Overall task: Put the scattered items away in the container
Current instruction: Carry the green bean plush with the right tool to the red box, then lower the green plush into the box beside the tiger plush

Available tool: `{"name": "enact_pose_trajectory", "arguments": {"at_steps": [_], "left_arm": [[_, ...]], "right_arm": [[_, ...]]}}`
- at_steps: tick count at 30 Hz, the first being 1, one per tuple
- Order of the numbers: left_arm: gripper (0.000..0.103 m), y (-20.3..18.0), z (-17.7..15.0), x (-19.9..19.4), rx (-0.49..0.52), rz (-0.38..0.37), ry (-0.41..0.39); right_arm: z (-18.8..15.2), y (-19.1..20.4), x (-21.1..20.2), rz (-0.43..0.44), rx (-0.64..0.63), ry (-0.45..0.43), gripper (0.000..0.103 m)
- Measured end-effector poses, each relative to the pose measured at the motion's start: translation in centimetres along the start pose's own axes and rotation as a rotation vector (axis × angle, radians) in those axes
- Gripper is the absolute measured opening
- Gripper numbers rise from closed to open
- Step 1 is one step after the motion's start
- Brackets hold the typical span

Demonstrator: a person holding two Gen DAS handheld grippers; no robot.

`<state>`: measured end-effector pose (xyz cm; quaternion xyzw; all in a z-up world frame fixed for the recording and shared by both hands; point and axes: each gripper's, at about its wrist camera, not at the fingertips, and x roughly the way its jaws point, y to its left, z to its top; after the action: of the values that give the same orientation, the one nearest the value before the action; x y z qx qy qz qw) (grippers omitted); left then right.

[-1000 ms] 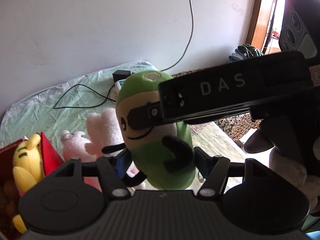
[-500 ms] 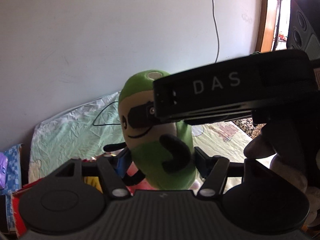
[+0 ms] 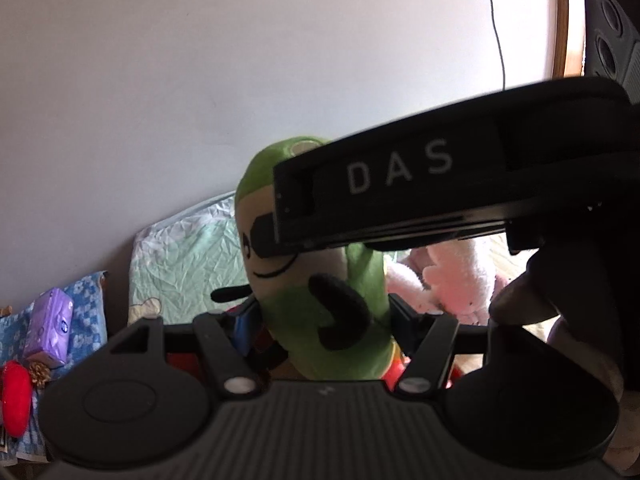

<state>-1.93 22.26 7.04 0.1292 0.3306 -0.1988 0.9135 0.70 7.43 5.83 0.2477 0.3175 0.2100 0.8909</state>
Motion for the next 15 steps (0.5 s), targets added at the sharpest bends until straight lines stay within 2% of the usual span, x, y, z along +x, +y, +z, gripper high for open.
{"name": "enact_pose_trajectory", "arguments": {"at_steps": [9,15], "left_arm": [[0.067,2.4,-2.2,1.2,-0.031,-0.025,0.036],[0.068,4.0,-4.1,2.9,-0.082,-0.102,0.081]], "right_arm": [[-2.0,2.1,3.9,-0.038,-0.014,0.037,0.064],[-3.2,1.8,5.8,-0.071,-0.009,0.082,0.064]]}}
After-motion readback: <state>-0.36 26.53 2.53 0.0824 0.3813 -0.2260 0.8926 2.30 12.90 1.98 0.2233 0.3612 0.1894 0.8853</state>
